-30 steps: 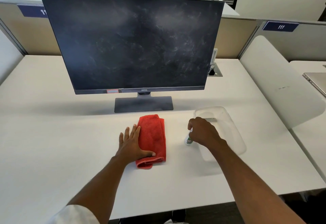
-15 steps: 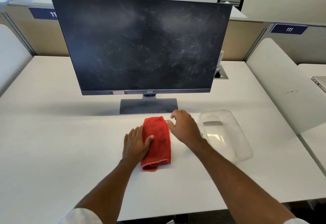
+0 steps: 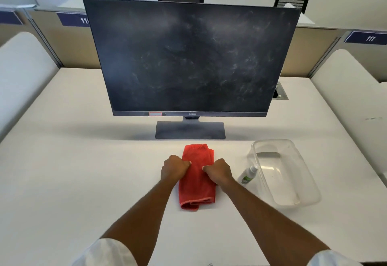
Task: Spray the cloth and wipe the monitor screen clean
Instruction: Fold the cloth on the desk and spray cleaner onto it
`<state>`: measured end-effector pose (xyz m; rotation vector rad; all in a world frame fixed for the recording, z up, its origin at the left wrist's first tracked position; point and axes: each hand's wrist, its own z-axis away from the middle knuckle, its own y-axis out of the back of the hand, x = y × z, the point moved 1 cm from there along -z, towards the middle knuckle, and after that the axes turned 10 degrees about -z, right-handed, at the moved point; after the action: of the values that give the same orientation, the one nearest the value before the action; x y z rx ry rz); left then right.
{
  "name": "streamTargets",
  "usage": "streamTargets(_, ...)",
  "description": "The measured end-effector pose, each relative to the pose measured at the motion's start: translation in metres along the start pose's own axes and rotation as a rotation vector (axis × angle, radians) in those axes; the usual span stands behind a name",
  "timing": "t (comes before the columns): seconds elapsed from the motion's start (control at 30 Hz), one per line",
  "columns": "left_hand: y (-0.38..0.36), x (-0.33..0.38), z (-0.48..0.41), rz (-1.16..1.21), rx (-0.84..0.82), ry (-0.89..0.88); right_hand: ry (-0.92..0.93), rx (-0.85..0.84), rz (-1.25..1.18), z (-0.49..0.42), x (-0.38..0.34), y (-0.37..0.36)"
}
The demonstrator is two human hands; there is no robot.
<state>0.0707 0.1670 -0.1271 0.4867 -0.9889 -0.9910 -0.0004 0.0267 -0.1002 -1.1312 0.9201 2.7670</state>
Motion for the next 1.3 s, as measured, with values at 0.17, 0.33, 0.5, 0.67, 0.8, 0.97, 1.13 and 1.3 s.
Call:
streamTargets(0.17, -0.003, 0.004, -0.006, 0.280, -0.117, 0.026, -0.130, -0.114, -0.299, -0.005, -0.005, 0.006)
streamTargets(0.33, 0.004, 0.018, -0.006, 0.646, -0.311, 0.094, -0.179, -0.218, -0.534, -0.011, -0.018, 0.014)
streamTargets(0.5, 0.015, 0.032, -0.007, 0.823, -0.386, 0.019, -0.164, -0.299, -0.762, -0.018, -0.029, 0.030)
streamTargets(0.67, 0.026, 0.047, -0.009, 0.927, -0.406, -0.093, -0.096, -0.403, -0.863, -0.024, -0.036, 0.045)
streamTargets(0.8, 0.033, 0.059, -0.006, 0.949, -0.425, -0.173, -0.063, -0.523, -0.876, -0.026, -0.042, 0.059)
streamTargets(0.97, 0.044, 0.077, -0.004, 0.989, -0.428, -0.273, 0.009, -0.661, -0.927, -0.027, -0.051, 0.078)
streamTargets(1.13, 0.056, 0.102, -0.002, 0.980, -0.431, -0.344, 0.044, -0.648, -0.982, -0.027, -0.059, 0.091)
streamTargets(1.3, 0.066, 0.121, -0.001, 0.949, -0.419, -0.415, 0.117, -0.605, -1.002, -0.026, -0.066, 0.098)
